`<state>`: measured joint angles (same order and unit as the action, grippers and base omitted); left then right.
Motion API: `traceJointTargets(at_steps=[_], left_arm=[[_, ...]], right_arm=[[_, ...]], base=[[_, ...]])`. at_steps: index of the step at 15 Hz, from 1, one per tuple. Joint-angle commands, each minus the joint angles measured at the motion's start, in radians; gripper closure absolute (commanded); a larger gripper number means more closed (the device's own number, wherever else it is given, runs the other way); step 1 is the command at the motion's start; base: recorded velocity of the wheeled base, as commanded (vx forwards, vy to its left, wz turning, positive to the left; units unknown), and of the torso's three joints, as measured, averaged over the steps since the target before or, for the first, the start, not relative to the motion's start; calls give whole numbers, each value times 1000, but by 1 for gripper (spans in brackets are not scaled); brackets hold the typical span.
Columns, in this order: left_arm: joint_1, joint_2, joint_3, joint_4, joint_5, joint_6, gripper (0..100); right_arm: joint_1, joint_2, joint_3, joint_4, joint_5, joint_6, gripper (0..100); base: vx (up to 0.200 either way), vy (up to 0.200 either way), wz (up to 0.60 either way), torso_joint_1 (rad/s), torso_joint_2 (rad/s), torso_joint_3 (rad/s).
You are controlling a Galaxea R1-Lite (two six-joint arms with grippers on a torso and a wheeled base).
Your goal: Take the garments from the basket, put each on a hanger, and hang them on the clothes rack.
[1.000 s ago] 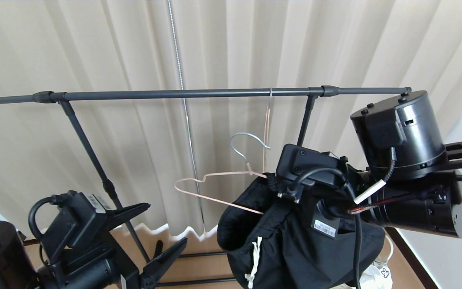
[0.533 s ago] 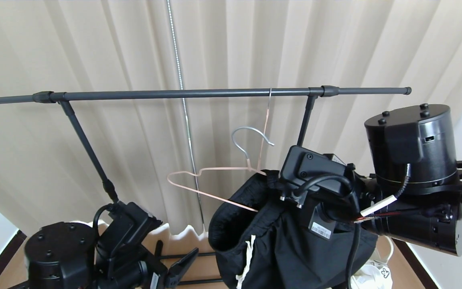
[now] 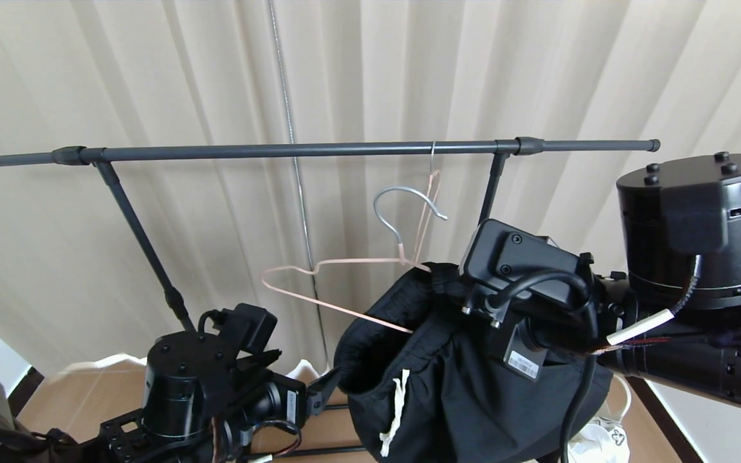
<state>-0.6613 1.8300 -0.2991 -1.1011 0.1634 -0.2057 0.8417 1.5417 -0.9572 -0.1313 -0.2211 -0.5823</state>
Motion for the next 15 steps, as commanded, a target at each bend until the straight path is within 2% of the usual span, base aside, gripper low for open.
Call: traceJointTargets(at_steps=[1,10,11,15], left_arm=[[-8,29,-25,1,-1,-27,0],[-14,98,-41,-2,1,-37,0],[-14,98,-41,-2,1,-37,100],[-15,98,-23,-37,1,-30,100]], right_arm=[[10,-3,0,-10,-1,-1,100],[27,-46,9,-13,-1,-1,100],[27,-51,17,-14,-1,-2,100],[25,-68,41,-14,2,-1,100]], base=[[0,0,0,0,0,0],[0,0,0,0,0,0],[0,0,0,0,0,0],[0,0,0,0,0,0]])
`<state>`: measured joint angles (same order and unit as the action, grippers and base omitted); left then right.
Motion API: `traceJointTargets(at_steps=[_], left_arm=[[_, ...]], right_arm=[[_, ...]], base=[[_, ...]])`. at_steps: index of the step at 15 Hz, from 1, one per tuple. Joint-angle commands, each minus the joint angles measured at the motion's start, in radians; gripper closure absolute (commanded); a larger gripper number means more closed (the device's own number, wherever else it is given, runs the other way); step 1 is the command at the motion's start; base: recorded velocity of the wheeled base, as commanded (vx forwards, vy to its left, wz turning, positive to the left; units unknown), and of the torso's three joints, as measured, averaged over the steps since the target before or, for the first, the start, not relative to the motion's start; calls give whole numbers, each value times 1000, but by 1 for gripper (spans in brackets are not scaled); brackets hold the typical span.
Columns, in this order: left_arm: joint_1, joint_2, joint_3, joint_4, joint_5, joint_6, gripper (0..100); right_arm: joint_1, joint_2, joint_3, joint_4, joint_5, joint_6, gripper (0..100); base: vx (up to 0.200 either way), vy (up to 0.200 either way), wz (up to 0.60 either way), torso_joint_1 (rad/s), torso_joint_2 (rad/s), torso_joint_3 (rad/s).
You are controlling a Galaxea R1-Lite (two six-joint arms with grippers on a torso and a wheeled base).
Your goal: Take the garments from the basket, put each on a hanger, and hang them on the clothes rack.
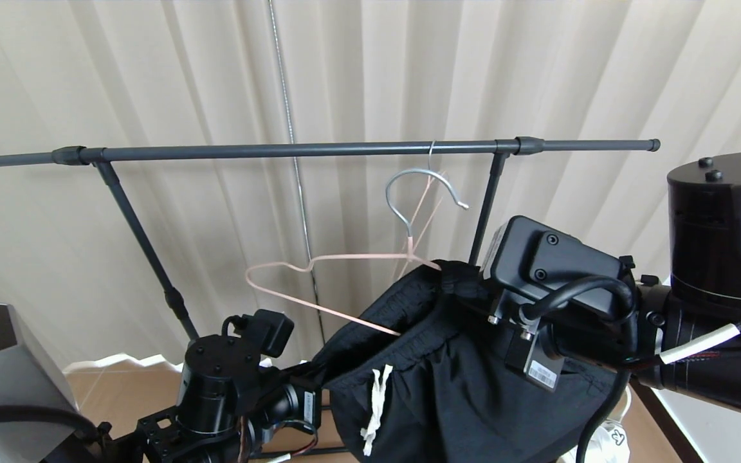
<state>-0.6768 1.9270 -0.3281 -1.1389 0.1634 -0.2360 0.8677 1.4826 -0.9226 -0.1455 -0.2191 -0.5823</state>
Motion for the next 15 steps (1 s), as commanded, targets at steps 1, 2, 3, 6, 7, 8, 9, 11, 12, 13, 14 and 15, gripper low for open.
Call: traceJointTargets(at_steps=[1,2,3,6,7,8,9,11,12,13,14,15], left_arm=[[-3,4,6,1,1,0,100],[-3,4,4,-1,1,0,100],[-3,0,3,-1,2,1,100],[-3,-20,3,-2,68,6,100],[-3,-28,1,-2,85,9,100],[-3,-43,4,-1,88,14,100],[-3,-49,4,-1,88,14,100],[2,-51,1,-2,90,21,100],[5,-62,-3,-1,93,29,100],[19,-71,-5,-1,99,37,100],[22,-71,-8,-2,104,41,100],[31,-77,-14,-2,113,49,100]], right_arm=[[-2,-16,16,0,0,-1,100],[-4,-22,27,0,0,-1,100],[-10,-33,44,-2,1,1,100],[-47,-54,159,-101,4,1,100],[-56,-54,206,-160,6,6,100],[-72,-53,266,-241,6,38,100],[-76,-50,310,-296,6,81,100],[-95,-42,338,-330,37,118,100],[-102,-38,341,-330,43,118,100],[-102,-38,349,-330,46,119,100],[-102,-38,352,-332,46,119,100],[-102,-39,357,-330,46,121,100]], base=[[0,0,0,0,0,0],[0,0,0,0,0,0],[0,0,0,0,0,0],[0,0,0,0,0,0],[0,0,0,0,0,0],[0,0,0,0,0,0],[0,0,0,0,0,0],[0,0,0,0,0,0],[0,0,0,0,0,0],[0,0,0,0,0,0],[0,0,0,0,0,0],[0,0,0,0,0,0]])
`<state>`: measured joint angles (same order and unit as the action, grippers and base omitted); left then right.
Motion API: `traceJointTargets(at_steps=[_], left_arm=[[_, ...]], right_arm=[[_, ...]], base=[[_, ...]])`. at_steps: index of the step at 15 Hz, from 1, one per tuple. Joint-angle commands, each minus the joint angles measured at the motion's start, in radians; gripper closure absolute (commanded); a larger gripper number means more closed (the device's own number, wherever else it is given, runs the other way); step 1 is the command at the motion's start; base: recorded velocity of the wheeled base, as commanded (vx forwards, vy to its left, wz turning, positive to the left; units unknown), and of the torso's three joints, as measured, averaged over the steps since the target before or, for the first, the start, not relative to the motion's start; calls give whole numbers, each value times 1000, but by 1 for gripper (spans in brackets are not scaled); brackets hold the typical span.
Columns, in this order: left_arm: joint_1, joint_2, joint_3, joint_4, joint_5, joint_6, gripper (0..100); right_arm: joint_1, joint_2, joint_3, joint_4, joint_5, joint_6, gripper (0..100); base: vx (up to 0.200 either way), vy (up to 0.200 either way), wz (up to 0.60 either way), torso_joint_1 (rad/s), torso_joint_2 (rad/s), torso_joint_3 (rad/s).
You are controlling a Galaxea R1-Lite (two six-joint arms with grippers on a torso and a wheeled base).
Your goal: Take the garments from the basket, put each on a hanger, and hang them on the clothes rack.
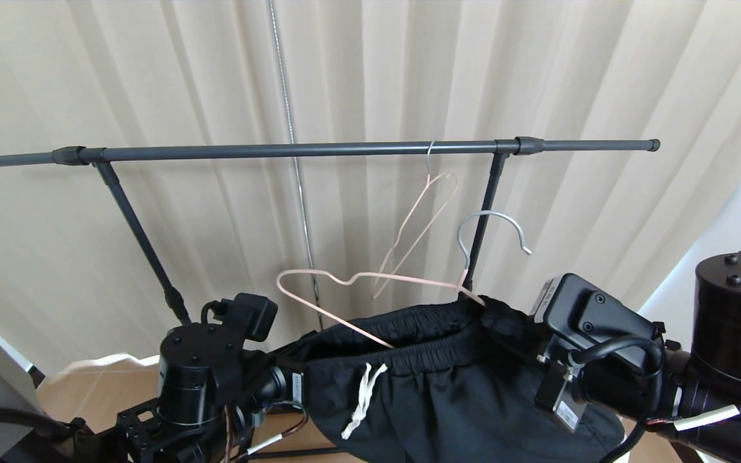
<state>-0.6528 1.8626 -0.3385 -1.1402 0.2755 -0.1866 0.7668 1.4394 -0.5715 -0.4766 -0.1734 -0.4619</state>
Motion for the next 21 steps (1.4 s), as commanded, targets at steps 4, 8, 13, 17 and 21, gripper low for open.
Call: traceJointTargets(at_steps=[4,8,13,17,21], left_arm=[[58,-36,-13,-1,8,3,100],[104,-42,-27,-1,7,21,100],[142,-66,-27,0,5,35,100],[177,-105,-45,2,4,64,100],[174,-149,-43,23,2,85,100]], right_arm=[[-1,-4,27,0,-3,-1,100],[5,1,50,0,-3,-4,100],[23,1,84,1,-6,-11,100],[23,-2,107,1,-6,-64,100],[23,23,117,3,-11,-69,100]], base=[[0,0,0,0,0,0],[0,0,0,0,0,0],[0,0,0,0,0,0],[0,0,0,0,0,0],[0,0,0,0,0,0]])
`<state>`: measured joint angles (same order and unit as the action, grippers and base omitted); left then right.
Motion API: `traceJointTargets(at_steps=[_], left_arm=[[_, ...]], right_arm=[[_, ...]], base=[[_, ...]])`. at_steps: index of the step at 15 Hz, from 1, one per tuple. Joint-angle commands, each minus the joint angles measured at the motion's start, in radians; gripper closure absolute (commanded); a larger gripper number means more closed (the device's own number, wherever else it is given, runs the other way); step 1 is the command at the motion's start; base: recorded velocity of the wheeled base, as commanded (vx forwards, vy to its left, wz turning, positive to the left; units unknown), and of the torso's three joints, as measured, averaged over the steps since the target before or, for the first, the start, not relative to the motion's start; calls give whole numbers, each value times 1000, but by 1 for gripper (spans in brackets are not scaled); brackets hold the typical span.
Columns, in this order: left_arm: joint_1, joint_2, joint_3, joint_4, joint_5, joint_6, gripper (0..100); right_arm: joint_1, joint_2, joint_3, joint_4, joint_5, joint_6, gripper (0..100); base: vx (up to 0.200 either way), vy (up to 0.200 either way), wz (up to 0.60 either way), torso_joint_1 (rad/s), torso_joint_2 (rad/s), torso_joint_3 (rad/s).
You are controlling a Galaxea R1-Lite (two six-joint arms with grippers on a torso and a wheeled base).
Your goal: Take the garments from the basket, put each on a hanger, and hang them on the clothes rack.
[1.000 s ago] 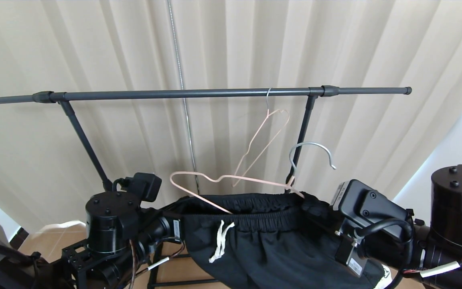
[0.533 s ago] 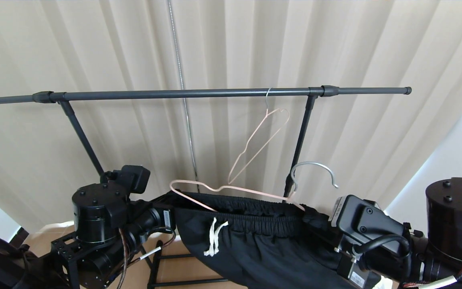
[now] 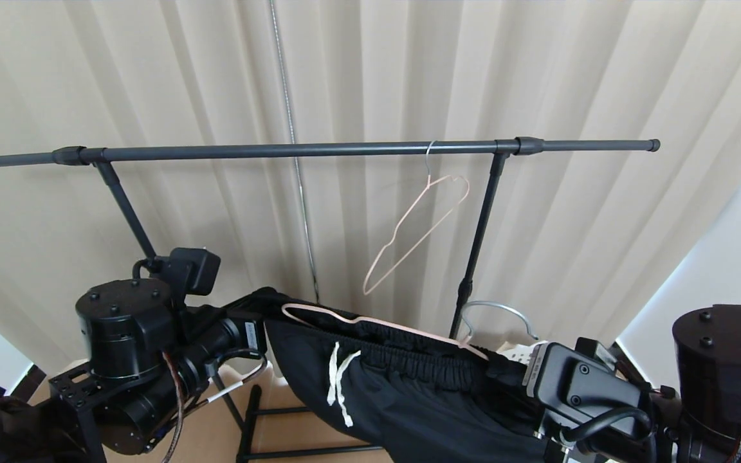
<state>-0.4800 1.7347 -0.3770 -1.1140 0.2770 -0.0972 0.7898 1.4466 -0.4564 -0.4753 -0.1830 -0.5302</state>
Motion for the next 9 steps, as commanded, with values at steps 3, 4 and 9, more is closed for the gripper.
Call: traceJointTargets(at_steps=[3,4,9], left_arm=[[-3,-35,-66,86,1,119,100],[-12,-44,-111,140,5,146,100],[-98,-153,-306,508,10,172,100]], right_arm=[[0,35,-4,-2,-1,-1,100],[0,43,-5,-2,-3,-1,100],[-14,63,-18,-3,-9,3,100]], base=[[0,0,0,0,0,0],[0,0,0,0,0,0],[0,0,0,0,0,0]])
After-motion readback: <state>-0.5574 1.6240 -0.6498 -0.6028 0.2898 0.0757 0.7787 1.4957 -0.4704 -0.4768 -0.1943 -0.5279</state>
